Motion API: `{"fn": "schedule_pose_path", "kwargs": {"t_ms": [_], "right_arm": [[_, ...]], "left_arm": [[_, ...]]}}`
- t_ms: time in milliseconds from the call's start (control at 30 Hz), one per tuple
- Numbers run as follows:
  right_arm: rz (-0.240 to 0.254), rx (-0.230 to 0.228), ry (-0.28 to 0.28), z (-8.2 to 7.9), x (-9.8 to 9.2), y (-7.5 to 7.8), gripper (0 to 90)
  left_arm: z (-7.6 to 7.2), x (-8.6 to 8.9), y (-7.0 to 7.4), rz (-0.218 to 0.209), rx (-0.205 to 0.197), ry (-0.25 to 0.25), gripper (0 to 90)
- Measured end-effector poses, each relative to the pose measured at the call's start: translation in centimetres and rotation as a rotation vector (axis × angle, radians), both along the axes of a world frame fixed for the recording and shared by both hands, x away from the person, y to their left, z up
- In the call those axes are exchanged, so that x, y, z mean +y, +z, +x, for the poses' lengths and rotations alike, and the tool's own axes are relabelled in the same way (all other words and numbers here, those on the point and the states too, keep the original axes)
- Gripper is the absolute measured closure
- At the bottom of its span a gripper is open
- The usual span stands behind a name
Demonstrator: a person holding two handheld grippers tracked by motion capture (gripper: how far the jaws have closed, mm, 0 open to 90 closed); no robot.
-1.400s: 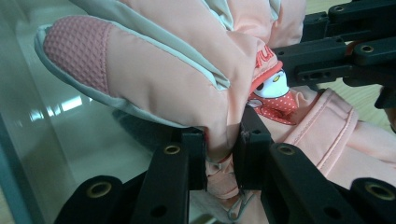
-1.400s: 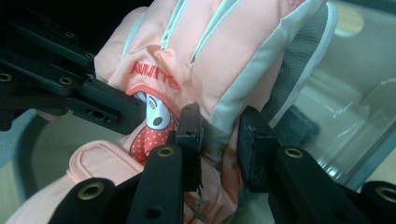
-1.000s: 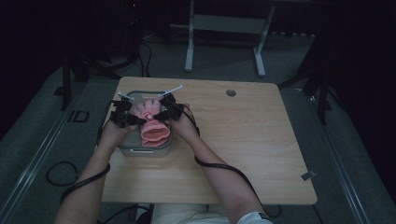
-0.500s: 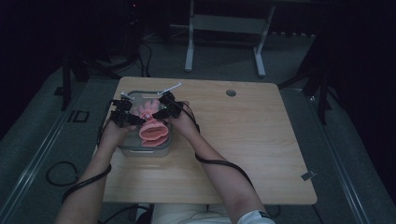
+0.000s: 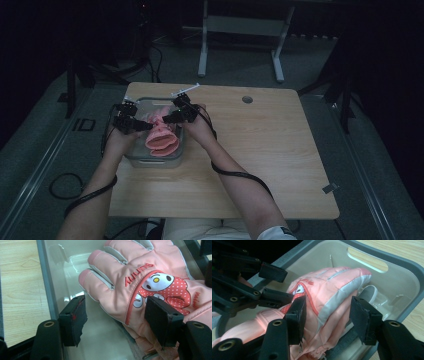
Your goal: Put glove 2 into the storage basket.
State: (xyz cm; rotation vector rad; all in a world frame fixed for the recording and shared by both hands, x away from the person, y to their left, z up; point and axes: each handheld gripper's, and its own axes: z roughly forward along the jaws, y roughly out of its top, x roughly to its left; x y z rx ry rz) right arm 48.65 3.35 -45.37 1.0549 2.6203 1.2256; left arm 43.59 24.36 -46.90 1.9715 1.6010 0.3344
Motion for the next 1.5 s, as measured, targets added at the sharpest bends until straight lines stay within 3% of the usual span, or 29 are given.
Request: {"fn": "schedule_pose_path", "kwargs": {"t_ms": [267, 533, 700, 933, 1233, 1267, 1367, 1500], "right_arm": [[0.013, -0.014, 0.019, -0.5, -0.4, 0.7, 47.1], [0.027, -0.02, 0.017, -0.7, -1.0, 1.0, 46.6], [0.034, -0.027, 0.017, -0.9, -1.4, 1.3, 46.6], [0.054, -0.032, 0.011, -0.9, -2.3, 1.9, 46.6], [0.048, -0.02, 0.023, -1.2, -4.0, 1.8, 42.8], [0.049, -0.02, 0.021, -1.2, -4.3, 1.8, 41.8], [0.054, -0.029, 0.016, -1.4, -5.8, 2.0, 37.8], [0.061, -0.033, 0.032, -1.7, -7.2, 2.3, 30.8]], "left_arm": [[-0.5, 0.7, 1.1, 0.005, -0.015, -0.002, 30.9], [-1.0, 0.5, 2.2, -0.02, -0.057, -0.032, 26.3], [-1.1, 0.2, 2.7, -0.012, -0.074, -0.051, 21.7], [-1.5, 0.3, 3.6, -0.028, -0.118, -0.045, 18.5], [-2.7, -1.5, 4.6, -0.045, -0.198, -0.116, 13.1], [-3.0, -2.2, 4.8, -0.044, -0.219, -0.141, 13.1], [-3.5, -3.3, 4.9, -0.05, -0.229, -0.181, 2.4], [-4.4, -5.0, 5.2, -0.062, -0.257, -0.233, 1.6]]}}
